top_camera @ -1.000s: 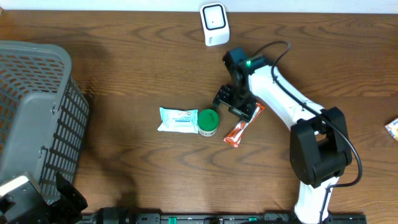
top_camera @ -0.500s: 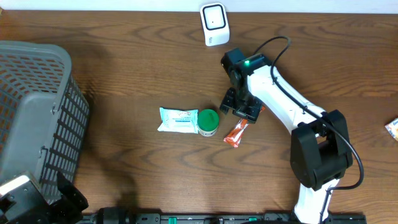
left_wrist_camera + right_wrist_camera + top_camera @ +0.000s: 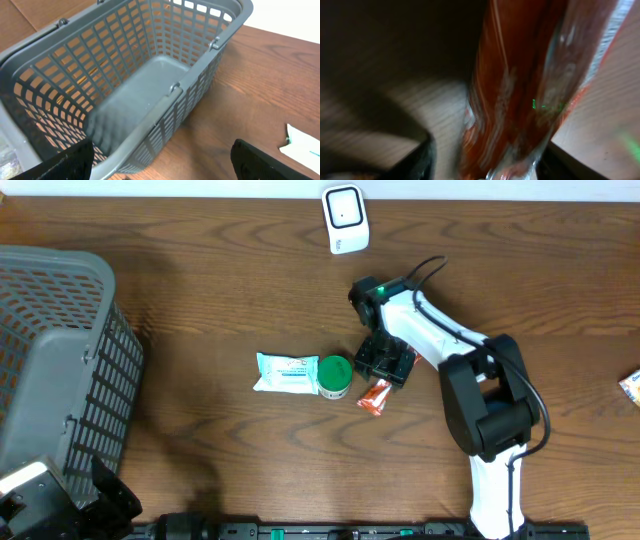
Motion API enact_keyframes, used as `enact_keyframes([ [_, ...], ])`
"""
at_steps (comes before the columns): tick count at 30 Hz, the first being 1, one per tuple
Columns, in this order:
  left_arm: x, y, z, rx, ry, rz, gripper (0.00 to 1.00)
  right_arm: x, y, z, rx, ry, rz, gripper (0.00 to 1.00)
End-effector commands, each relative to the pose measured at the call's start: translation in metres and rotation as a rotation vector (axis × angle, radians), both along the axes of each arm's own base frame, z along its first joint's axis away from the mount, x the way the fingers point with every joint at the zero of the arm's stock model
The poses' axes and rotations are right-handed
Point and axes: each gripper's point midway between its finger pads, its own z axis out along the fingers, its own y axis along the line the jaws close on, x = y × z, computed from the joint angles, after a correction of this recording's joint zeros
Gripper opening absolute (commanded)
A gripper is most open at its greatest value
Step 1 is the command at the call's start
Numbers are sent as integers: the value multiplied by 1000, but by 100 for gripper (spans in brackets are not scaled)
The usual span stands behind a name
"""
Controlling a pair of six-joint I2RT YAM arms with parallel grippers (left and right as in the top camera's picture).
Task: Scan the item barcode
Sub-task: 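Move the right gripper over the red snack bar and grasp it, then lift the red bar up toward the white scanner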
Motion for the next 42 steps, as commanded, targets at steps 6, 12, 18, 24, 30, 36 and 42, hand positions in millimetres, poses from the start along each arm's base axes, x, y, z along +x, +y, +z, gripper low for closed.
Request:
enact_keyframes([
  [6, -2, 0, 2, -1, -14, 4, 88, -8, 14, -8, 55, 48, 30, 1],
  [12, -2, 0, 2, -1, -14, 4, 88, 13, 37, 15, 206, 8, 135, 1],
  [18, -2, 0, 2, -1, -14, 4, 88, 46, 55, 77, 283, -120, 249, 1],
  [24, -2, 0, 2, -1, -14, 5, 88, 67, 42, 112, 196, -268, 312, 1],
  [30, -3, 0, 0, -1, -3, 5, 88, 67, -13, 95, -157, -270, 375, 1],
  [36, -4, 0, -1, -2, 1, 5, 88, 88, -73, 106, -581, -398, 320, 1],
  [42, -5, 0, -3, -3, 12, 5, 88, 70, -97, 91, -722, -401, 226, 14],
])
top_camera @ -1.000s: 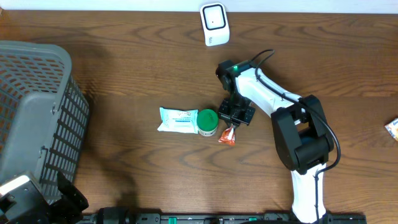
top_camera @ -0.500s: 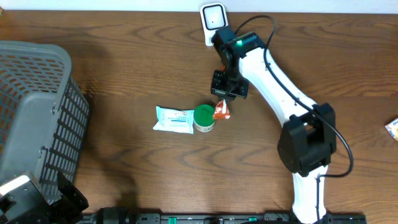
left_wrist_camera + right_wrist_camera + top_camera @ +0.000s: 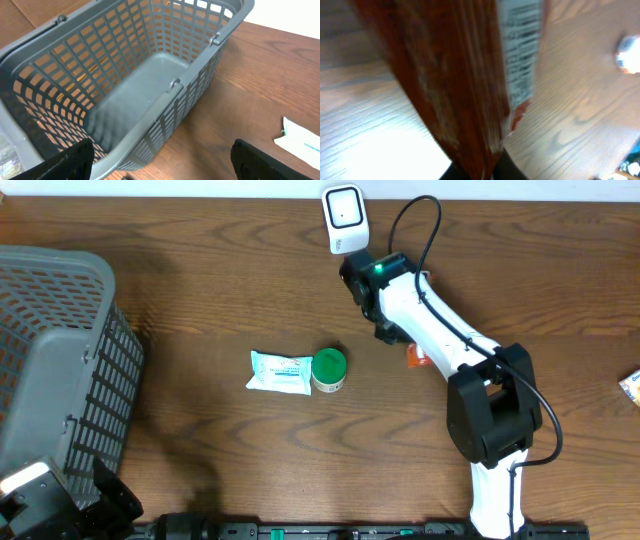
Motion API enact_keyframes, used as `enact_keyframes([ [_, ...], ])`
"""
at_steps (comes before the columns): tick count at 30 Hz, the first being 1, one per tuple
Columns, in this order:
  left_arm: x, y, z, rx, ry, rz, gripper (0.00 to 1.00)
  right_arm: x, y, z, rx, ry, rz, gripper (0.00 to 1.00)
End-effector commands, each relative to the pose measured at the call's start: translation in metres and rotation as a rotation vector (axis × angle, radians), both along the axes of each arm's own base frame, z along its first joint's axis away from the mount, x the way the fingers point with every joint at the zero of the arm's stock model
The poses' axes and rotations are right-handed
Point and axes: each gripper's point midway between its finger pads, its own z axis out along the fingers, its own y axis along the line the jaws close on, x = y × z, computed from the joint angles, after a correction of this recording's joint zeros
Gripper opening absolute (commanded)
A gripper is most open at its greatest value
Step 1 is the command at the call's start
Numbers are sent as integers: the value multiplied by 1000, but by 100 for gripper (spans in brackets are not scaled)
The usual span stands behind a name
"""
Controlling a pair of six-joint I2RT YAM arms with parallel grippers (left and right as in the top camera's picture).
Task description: Scan the item barcode
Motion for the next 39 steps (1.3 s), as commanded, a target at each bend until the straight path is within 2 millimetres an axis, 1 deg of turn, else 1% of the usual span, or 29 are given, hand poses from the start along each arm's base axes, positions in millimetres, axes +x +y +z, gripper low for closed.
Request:
enact_keyframes([
  [1, -4, 0, 0, 0, -2, 7, 88, -8, -20, 3, -140, -116, -83, 16],
  [2, -4, 0, 0, 0, -2, 7, 88, -14, -22, -2, -146, -110, -94, 25],
  [3, -4, 0, 0, 0, -2, 7, 88, -20, -21, -8, -149, -94, -95, 48],
  [4, -4, 0, 0, 0, -2, 7, 88, -25, -19, -12, -147, -75, -90, 65],
  [5, -4, 0, 0, 0, -2, 7, 88, -29, -16, -14, -141, -58, -85, 88],
  [6, -4, 0, 0, 0, -2, 7, 88, -32, -14, -14, -136, -45, -79, 97],
  [7, -4, 0, 0, 0, -2, 7, 88, -33, -11, -13, -127, -29, -66, 99],
  [11, -4, 0, 0, 0, -2, 7, 88, -35, 7, -5, -32, 67, 42, 99],
  [13, -4, 0, -1, 0, 1, 7, 88, -38, 9, 4, -11, 84, 70, 99],
  [15, -4, 0, -1, 0, 1, 7, 88, -41, 5, 16, -43, 85, 93, 99],
  [17, -4, 0, -1, 0, 1, 7, 88, -42, -6, 28, -144, 80, 121, 99],
  [19, -4, 0, -1, 0, 1, 7, 88, -42, -14, 30, -208, 75, 136, 99],
  [21, -4, 0, -1, 0, 1, 7, 88, -45, -19, 27, -242, 78, 138, 99],
  [24, -4, 0, -1, 0, 1, 7, 88, -54, -29, 18, -289, 94, 129, 99],
  [28, -4, 0, -1, 0, 1, 7, 88, -70, -43, 4, -348, 123, 119, 93],
  [30, -4, 0, -1, 0, 1, 7, 88, -74, -51, 1, -394, 132, 136, 91],
  [32, -4, 0, -1, 0, 1, 7, 88, -77, -52, -6, -406, 129, 145, 89],
  [36, -4, 0, -1, 0, 1, 7, 88, -78, -55, -11, -429, 119, 159, 78],
  [39, -4, 0, -1, 0, 1, 7, 88, -82, -59, -18, -442, 121, 167, 77],
])
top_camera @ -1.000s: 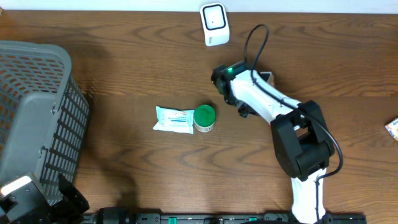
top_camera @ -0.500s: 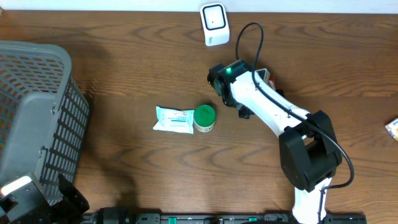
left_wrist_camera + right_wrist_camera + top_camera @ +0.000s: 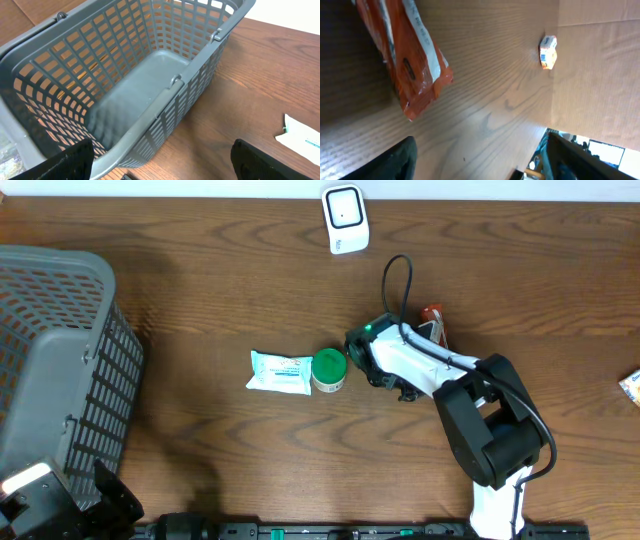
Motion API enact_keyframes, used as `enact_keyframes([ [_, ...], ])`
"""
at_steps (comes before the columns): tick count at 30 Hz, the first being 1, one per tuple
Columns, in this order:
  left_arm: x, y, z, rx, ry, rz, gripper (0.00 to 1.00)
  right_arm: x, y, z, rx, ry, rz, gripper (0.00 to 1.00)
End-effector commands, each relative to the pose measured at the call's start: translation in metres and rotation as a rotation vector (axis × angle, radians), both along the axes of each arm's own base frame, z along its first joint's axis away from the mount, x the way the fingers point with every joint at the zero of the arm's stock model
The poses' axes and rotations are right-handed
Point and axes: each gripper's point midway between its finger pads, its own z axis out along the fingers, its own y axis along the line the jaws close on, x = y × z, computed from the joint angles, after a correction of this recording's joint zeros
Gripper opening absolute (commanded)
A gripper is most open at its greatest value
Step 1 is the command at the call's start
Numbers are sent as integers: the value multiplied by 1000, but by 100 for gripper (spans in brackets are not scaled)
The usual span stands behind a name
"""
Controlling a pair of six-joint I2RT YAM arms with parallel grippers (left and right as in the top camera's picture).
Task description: Scan the item barcode
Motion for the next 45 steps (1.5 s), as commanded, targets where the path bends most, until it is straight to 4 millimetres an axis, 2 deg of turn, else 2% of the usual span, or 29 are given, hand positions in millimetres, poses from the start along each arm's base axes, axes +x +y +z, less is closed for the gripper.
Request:
enact_keyframes([
  [1, -3, 0, 1, 0, -11, 6, 88, -1, -6, -1, -46, -29, 32, 80],
  [3, -3, 0, 1, 0, -11, 6, 88, -9, -5, -13, -5, 7, 15, 99],
  [6, -2, 0, 1, 0, -11, 6, 88, -30, 12, -38, 181, 86, -108, 99],
  [8, -3, 0, 1, 0, -11, 6, 88, -37, 34, -50, 345, 121, -189, 99],
  [10, -3, 0, 1, 0, -11, 6, 88, -34, 66, -53, 544, 145, -220, 99],
  [12, -2, 0, 1, 0, -11, 6, 88, -27, 95, -44, 723, 161, -198, 99],
  [13, -3, 0, 1, 0, -11, 6, 88, -22, 108, -33, 813, 154, -187, 99],
  [14, -3, 0, 1, 0, -11, 6, 88, -15, 116, -10, 910, 121, -170, 99],
  [16, -3, 0, 1, 0, -11, 6, 88, -9, 108, 15, 974, 61, -174, 99],
  [20, -3, 0, 1, 1, -11, 6, 88, -4, 74, 64, 1092, -46, -188, 99],
  [23, -3, 0, 1, 0, -11, 6, 88, 4, 62, 85, 1305, -115, -182, 99],
  [25, -3, 0, 1, 0, -11, 6, 88, 6, 62, 87, 1457, -132, -181, 99],
  [28, -3, 0, 1, 0, -11, 6, 88, 4, 56, 65, 1579, -148, -237, 99],
  [31, -3, 0, 1, 0, -11, 6, 88, -3, 57, 32, 1651, -158, -286, 99],
  [32, -3, 0, 1, 0, -11, 6, 88, -7, 56, 14, 1671, -183, -336, 99],
  [37, -3, 0, 1, 0, -11, 6, 88, -11, 49, -20, 1650, -269, -417, 99],
  [45, -3, 0, 1, 0, -11, 6, 88, -19, 17, -64, 1499, -446, -562, 99],
])
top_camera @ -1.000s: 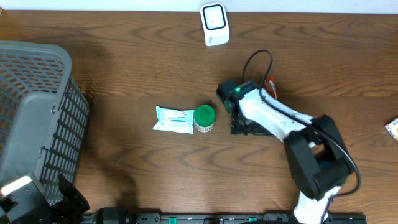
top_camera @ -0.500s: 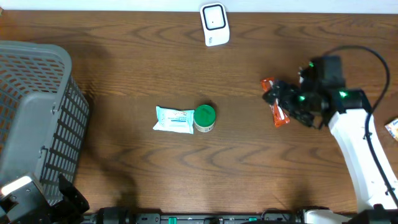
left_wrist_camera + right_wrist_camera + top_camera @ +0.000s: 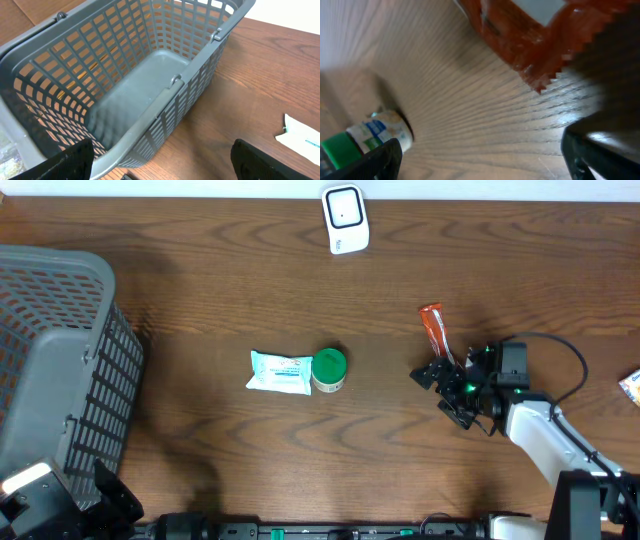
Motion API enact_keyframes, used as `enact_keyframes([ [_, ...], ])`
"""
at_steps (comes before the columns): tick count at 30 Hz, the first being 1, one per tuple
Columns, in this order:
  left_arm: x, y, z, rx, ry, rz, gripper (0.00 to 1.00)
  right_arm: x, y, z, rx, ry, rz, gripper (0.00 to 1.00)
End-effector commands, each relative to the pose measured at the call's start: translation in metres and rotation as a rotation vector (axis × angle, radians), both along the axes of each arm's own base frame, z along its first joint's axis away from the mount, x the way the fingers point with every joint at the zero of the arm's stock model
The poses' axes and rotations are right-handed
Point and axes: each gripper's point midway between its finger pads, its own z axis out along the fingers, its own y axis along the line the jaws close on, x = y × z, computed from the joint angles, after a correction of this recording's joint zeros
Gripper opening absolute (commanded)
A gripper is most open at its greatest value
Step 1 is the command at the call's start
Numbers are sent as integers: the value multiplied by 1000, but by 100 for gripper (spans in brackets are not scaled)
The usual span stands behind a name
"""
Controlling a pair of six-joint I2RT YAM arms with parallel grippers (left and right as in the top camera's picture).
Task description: Scan the item barcode
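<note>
The orange snack packet point(image 3: 434, 330) lies flat on the table, right of centre; its crimped end fills the top of the right wrist view point(image 3: 530, 37). My right gripper point(image 3: 438, 392) stands open just in front of it, nothing between its fingers point(image 3: 600, 150). The white barcode scanner point(image 3: 345, 218) stands at the far edge. My left gripper point(image 3: 162, 162) is open at the near left corner, beside the basket, holding nothing.
A grey mesh basket point(image 3: 50, 350) takes up the left side. A green-lidded jar point(image 3: 330, 370) and a white-teal packet point(image 3: 283, 372) lie mid-table. Another small packet point(image 3: 632, 386) sits at the right edge.
My right arm has drawn back from beside the jar to the right side of the table, gripper still open. The orange packet stays where it lay. The left arm has not moved.
My right gripper was shut on the orange packet beside the jar. Then the arm reached up by the scanner, holding the packet with its barcode label showing. Then the packet lay released right of centre, and now the arm has pulled back.
</note>
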Motion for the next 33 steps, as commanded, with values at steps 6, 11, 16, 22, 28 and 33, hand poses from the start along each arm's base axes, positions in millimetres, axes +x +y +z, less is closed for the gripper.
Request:
enact_keyframes([
  [6, -2, 1, 2, 1, -11, 7, 88, -9, -36, -39, -81, -33, -257, 99],
  [11, -2, 1, 2, 1, -12, 7, 88, -19, -48, -52, -124, -23, -335, 99],
  [16, -2, 1, 2, 1, -12, 7, 88, -25, -59, -61, -174, -8, -385, 99],
  [22, -2, 1, 2, 1, -11, 7, 88, -24, -68, -72, -196, 20, -461, 99],
  [28, -2, 1, 2, 1, -11, 7, 88, -20, -67, -85, -166, 37, -500, 99],
  [33, -2, 1, 2, 1, -12, 7, 88, -24, -60, -99, -136, 76, -486, 99],
])
